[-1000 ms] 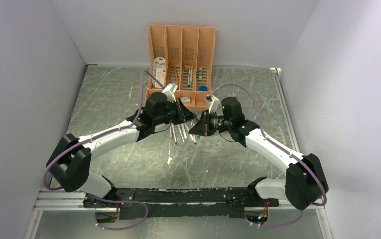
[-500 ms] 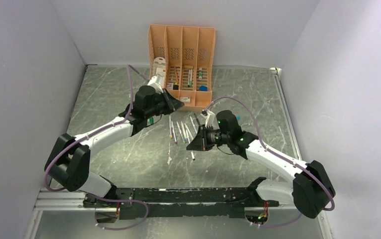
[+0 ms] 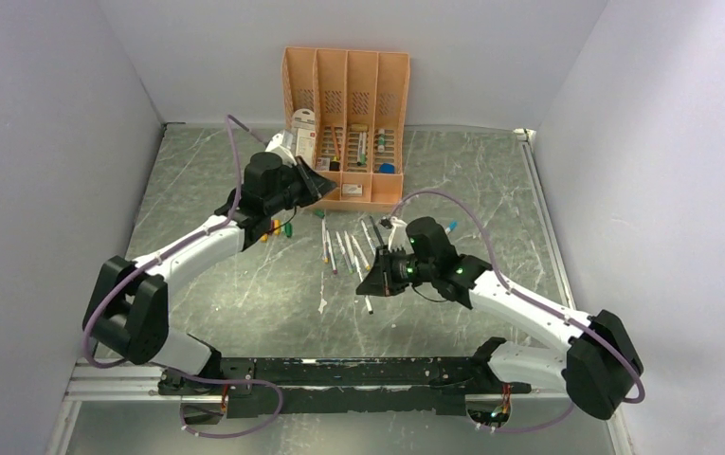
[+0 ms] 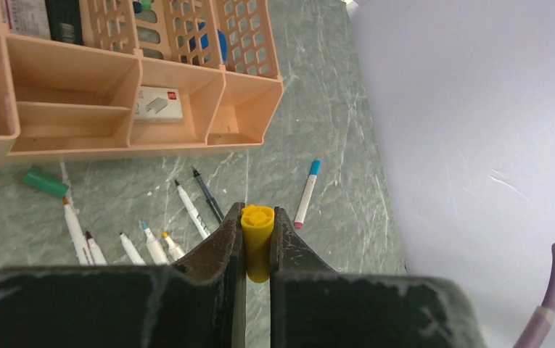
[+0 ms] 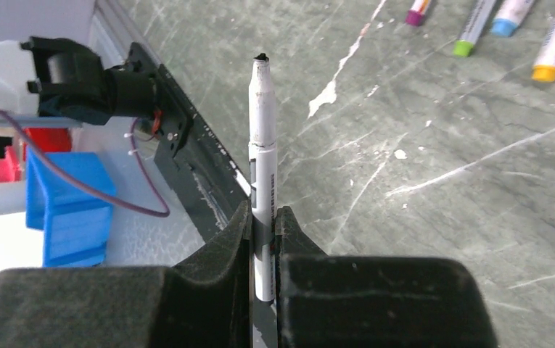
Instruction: Open the pen caps
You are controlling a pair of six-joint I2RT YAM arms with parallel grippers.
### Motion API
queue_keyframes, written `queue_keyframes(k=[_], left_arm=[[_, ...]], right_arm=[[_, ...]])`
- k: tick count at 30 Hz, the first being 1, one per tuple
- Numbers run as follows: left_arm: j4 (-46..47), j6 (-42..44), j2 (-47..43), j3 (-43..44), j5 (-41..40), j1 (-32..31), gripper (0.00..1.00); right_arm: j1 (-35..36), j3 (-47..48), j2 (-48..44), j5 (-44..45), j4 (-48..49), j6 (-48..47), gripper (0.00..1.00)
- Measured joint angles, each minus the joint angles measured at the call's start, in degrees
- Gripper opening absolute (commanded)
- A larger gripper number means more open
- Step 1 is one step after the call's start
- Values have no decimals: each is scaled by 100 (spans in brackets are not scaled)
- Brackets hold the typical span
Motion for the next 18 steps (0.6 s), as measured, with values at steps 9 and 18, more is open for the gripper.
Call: queue_keyframes(k=[9,18], left_arm=[[-815,238,-817,-96,7,31,8],[-1502,337,-1386,-608,9,33,8]], right_arm=[[-15,1416,1102,1198,-914,-758,0],[-107,2848,3147,2371,-1303,-1471,0]])
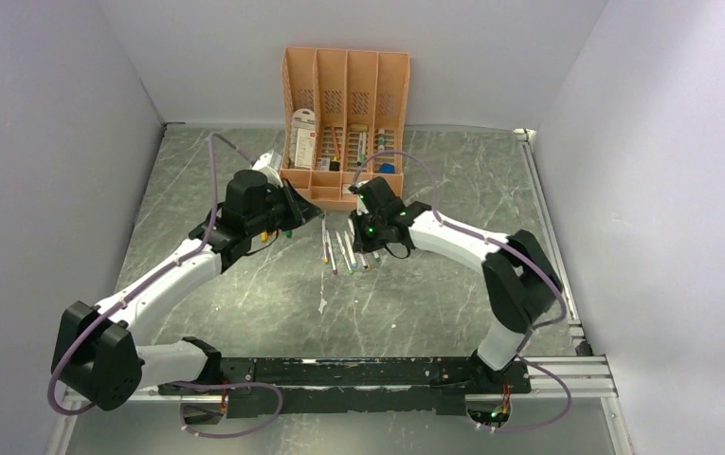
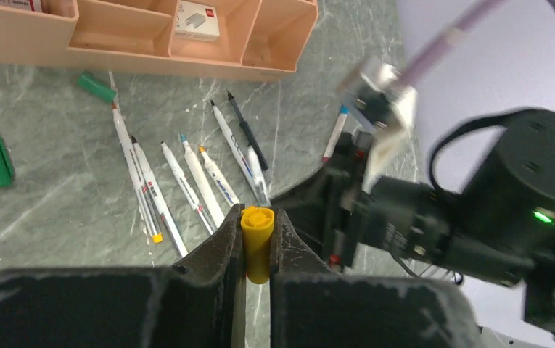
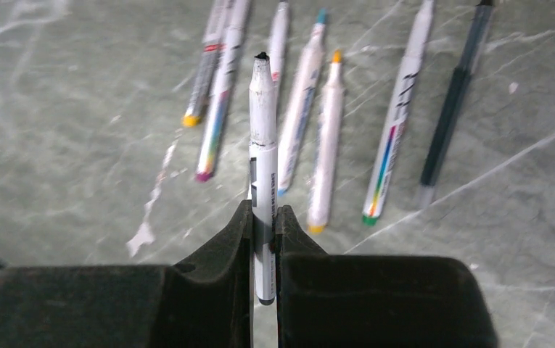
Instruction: Open the pen caps
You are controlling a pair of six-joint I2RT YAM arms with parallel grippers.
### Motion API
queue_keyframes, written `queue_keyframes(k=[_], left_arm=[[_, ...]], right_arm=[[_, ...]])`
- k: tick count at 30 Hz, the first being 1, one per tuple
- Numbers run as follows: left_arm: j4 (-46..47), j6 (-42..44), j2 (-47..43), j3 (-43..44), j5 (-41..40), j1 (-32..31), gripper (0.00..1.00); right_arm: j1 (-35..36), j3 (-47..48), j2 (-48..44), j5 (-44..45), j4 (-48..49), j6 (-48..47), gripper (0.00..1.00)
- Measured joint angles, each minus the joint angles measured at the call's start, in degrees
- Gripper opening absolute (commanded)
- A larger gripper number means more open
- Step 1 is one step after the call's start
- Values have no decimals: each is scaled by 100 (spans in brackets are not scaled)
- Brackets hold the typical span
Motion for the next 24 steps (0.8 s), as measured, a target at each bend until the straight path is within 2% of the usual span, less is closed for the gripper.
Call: queue_keyframes(k=[6,10,15,24], left_arm=[[-219,74,-208,-22,-2,4,8],[-297,94,-227,-22,-2,9,8],[-321,96,-221,-31,-2,20,8],[-337,122,-37,-35,-7,24,8]], right_arm=[[-59,529,942,487,-157,-299,1],[-90,791,1316,675,-192,-428,12],[-122,901,1436,734,-256,-503,24],[-136,938,1434,737,-267,-525,32]])
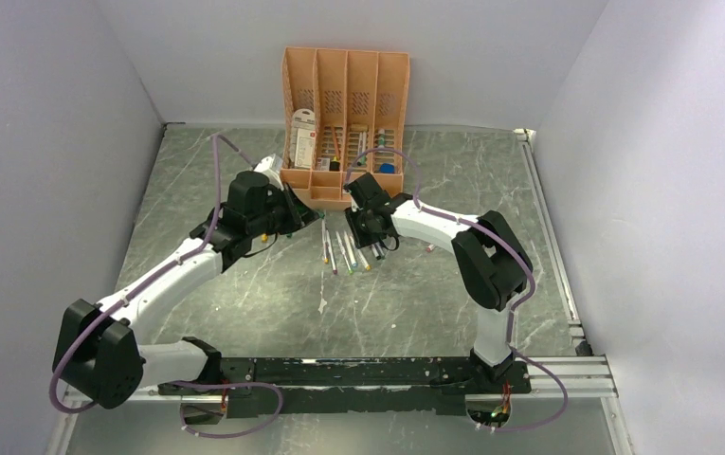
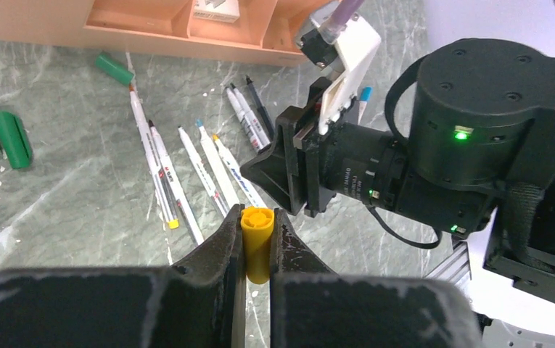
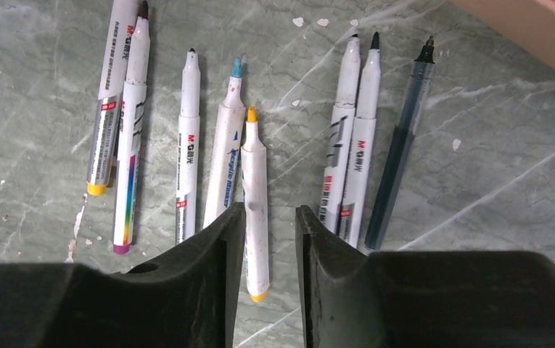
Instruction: Open the pen caps
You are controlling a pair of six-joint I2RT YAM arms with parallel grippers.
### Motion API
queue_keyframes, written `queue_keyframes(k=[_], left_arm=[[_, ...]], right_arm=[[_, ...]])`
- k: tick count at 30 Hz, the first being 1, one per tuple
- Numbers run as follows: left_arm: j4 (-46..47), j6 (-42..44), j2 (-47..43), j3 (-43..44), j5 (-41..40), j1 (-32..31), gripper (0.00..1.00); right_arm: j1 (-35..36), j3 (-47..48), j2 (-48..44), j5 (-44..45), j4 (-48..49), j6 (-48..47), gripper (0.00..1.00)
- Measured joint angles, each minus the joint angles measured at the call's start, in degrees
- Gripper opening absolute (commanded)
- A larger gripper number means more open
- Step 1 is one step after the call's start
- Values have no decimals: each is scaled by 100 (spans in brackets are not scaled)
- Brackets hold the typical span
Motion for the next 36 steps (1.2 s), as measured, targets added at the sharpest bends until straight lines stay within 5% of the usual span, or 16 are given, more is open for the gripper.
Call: queue_keyframes(k=[11,22,36], left_arm=[[-481,304,706,337,-369,52,9],[-1043,809,2302,1375,-1287,280,10],[-1412,1110,3786,1923,-1947,341,14]], right_arm=[[-68,-262,-914,-146,-105,66,46],[-284,-1064,-2256,-245,-136,166,48],[-721,-1475,-2518,-520,-146,175,48]])
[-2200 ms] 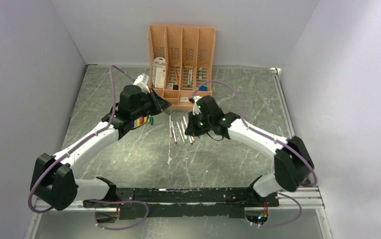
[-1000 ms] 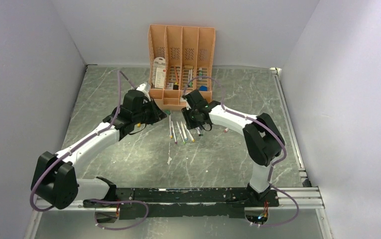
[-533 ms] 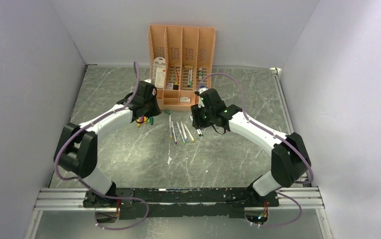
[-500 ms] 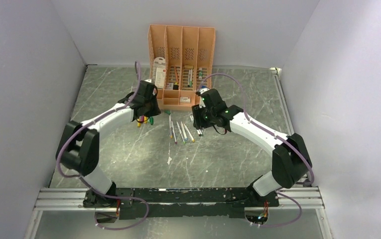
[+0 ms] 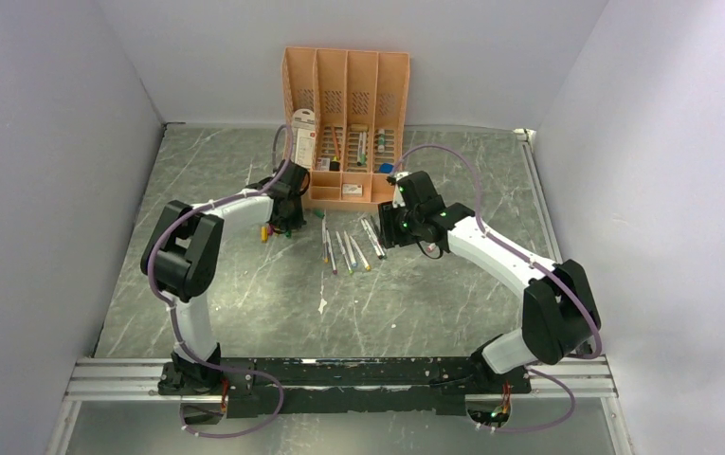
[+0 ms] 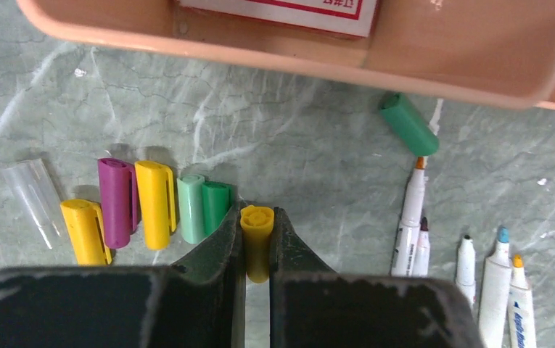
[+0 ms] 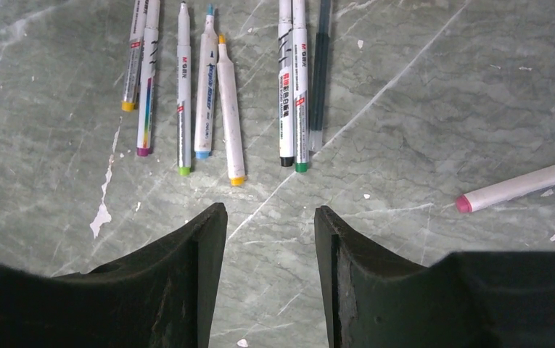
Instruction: Open the pen caps
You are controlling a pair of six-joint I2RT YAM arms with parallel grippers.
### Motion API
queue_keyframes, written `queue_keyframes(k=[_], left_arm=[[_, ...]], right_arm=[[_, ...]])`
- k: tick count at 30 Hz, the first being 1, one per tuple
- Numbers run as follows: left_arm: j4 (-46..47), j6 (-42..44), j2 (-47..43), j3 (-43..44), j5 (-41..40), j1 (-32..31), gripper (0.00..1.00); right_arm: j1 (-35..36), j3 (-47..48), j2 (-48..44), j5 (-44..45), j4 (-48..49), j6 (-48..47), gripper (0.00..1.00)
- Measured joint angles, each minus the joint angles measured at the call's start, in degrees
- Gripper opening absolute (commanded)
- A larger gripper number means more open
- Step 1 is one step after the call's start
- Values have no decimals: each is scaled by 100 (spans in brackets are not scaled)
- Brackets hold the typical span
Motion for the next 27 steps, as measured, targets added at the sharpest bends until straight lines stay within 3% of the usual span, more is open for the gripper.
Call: queue_keyframes(k=[17,27], left_arm=[[-94,59,50,39,-278,0,42],[-229,61,-509,13,-173,-2,45]], right_arm=[[-166,-20,-72,-133,-11,-61,48],[-527,243,50,-7,-203,-79,50]])
